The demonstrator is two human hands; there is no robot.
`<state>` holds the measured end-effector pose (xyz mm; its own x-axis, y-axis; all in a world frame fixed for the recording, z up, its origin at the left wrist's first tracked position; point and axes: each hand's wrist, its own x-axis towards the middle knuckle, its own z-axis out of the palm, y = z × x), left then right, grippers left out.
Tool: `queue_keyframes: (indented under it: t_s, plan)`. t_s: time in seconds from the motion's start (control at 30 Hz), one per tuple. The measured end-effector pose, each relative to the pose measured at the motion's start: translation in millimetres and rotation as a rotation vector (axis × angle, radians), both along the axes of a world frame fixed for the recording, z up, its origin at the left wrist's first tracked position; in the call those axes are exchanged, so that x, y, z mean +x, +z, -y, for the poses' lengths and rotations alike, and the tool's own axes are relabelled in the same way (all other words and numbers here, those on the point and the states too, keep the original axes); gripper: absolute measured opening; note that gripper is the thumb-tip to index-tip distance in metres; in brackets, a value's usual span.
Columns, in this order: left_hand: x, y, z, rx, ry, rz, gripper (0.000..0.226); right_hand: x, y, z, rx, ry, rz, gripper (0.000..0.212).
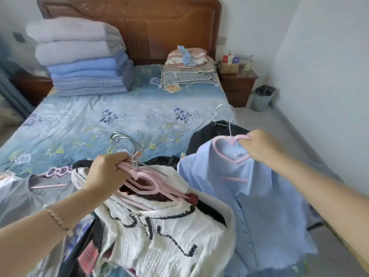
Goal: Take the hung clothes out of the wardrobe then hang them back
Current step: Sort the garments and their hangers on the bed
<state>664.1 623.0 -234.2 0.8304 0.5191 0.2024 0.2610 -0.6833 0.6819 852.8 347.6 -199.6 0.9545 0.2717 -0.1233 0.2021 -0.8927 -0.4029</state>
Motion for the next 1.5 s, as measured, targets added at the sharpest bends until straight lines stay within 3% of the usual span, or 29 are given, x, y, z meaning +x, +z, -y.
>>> queue_keyframes:
  t_s: [0.1, 0.17, 0.3, 0.37, 0.43, 0.53, 0.63, 0.77, 0.97, 1.13, 1.2, 1.27, 1.3, 1.4, 1.5]
  plan:
    - [-27.9, 33.3, 2.2, -0.022, 0.057, -0.002, 0.034, -32.0, 56.1, -35.6, 0.064, 0.117, 0.153, 0.040]
    - [-43.5, 51.8, 6.2, -0.009, 0.090, 0.008, 0.028, -57.8, 70.5, -57.8, 0.131, 0.226, 0.158, 0.050]
    - [-70.9, 85.5, 23.5, 0.012, 0.125, 0.043, 0.025, -117.8, 69.0, -82.1, 0.250, 0.561, 0.026, 0.054]
    - [-84.6, 95.6, 31.7, 0.053, 0.172, 0.044, 0.049, -141.8, 68.7, -83.7, 0.319, 0.699, -0.075, 0.052]
    - [-96.5, 98.6, 37.3, 0.075, 0.211, 0.029, 0.058, -160.2, 75.0, -80.2, 0.453, 0.757, -0.209, 0.059]
    - [-110.0, 97.0, 46.8, 0.070, 0.232, 0.001, 0.045, -179.2, 81.9, -73.8, 0.432, 0.846, -0.250, 0.047]
    - [-124.6, 95.1, 61.3, 0.083, 0.267, -0.045, 0.032, -188.8, 70.8, -69.5, 0.294, 0.891, -0.194, 0.042]
    - [-146.0, 96.1, 79.0, 0.091, 0.311, -0.182, 0.015, -201.3, 60.6, -60.4, 0.267, 0.966, -0.207, 0.036]
    - [-185.3, 115.2, 65.5, -0.079, 0.179, -0.231, 0.024, -227.5, 72.9, -78.7, 0.256, 1.029, -0.374, 0.019]
    - [-209.6, 123.5, 32.8, -0.072, 0.138, -0.107, 0.035, -241.3, 86.5, -119.8, 0.276, 1.007, -0.527, 0.041]
    - [-220.1, 111.0, 14.9, -0.104, 0.108, -0.063, 0.043, -250.7, 80.0, -136.9, 0.250, 1.011, -0.549, 0.037]
    - [-231.6, 92.7, -5.4, -0.121, 0.069, -0.065, 0.031, -260.9, 67.2, -151.7, 0.223, 0.998, -0.569, 0.019]
    - [-237.7, 84.2, -14.0, -0.144, 0.041, -0.069, 0.022, -265.0, 57.9, -158.7, 0.216, 0.987, -0.583, 0.024]
    - [-248.7, 58.3, -39.4, -0.253, -0.057, -0.113, 0.014, -278.7, 32.6, -181.0, 0.188, 0.926, -0.544, 0.024]
    - [-239.2, 29.2, -64.3, -0.202, -0.062, -0.206, 0.025, -285.5, 11.3, -204.1, 0.157, 0.929, -0.447, 0.030]
